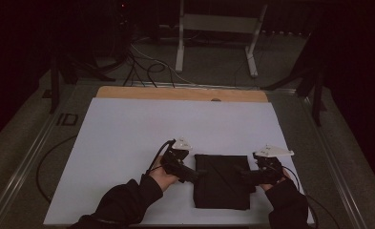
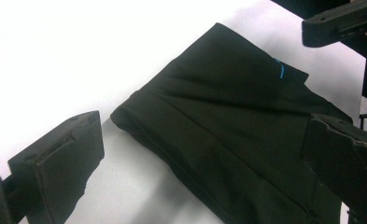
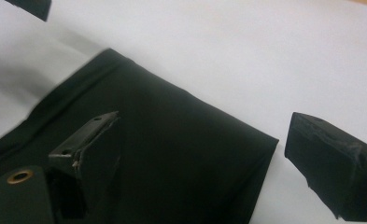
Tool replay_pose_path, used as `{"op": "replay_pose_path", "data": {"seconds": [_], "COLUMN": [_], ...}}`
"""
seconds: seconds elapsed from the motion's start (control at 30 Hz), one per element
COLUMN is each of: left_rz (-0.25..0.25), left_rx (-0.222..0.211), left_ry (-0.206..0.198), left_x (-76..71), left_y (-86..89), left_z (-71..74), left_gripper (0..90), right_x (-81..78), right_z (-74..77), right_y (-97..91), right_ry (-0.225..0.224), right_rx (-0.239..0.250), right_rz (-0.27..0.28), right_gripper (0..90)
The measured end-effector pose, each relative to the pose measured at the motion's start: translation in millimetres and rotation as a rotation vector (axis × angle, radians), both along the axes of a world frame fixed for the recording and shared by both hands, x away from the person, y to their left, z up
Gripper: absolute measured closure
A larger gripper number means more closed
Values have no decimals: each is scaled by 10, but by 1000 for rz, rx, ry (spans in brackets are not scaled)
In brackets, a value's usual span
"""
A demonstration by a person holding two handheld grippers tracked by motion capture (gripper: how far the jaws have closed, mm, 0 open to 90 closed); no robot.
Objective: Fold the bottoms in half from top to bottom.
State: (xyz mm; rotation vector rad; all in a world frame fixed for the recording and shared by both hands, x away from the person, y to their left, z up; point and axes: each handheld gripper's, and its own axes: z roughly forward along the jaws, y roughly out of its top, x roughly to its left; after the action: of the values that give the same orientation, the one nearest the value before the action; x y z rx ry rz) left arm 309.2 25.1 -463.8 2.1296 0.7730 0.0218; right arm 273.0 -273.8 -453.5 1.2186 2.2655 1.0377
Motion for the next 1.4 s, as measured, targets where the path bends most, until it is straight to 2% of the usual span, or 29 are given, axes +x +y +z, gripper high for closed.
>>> {"op": "replay_pose_path", "data": {"seconds": [0.23,0.47,0.53,0.67,0.77,0.8,0.83,0.9,0.97,1.03,1.13,1.23,1.3,1.4], "left_rz": [7,24,34,43,57,60,53,48,57,62,66,52,51,61], "left_rx": [-12,-2,-2,18,13,14,20,28,12,3,-21,-23,-7,14], "left_ry": [40,80,102,112,122,115,109,121,141,140,154,155,146,134], "left_x": [31,57,73,93,106,103,101,107,116,119,133,139,134,118], "left_y": [-62,-125,-142,-172,-192,-198,-209,-225,-230,-234,-238,-268,-291,-309], "left_z": [-151,-313,-364,-440,-479,-490,-503,-536,-564,-568,-576,-580,-576,-571], "left_gripper": [0,0,0,0,0,0,0,0,0,0,1,1,1,7], "right_x": [41,81,93,113,128,132,133,133,134,134,144,154,161,167], "right_z": [-169,-263,-287,-349,-401,-414,-426,-445,-474,-498,-510,-522,-535,-547], "right_y": [-9,-49,-68,-84,-92,-94,-99,-99,-87,-73,-77,-84,-78,-76], "right_ry": [35,55,60,85,100,101,103,114,128,134,151,159,157,165], "right_rx": [-9,-12,-6,-7,-17,-25,-27,-27,-39,-51,-40,-30,-45,-40], "right_rz": [-19,-42,-48,-55,-63,-68,-66,-63,-60,-57,-62,-78,-92,-92], "right_gripper": [109,110,110,109,109,108,108,107,105,103,101,97,97,97]}}
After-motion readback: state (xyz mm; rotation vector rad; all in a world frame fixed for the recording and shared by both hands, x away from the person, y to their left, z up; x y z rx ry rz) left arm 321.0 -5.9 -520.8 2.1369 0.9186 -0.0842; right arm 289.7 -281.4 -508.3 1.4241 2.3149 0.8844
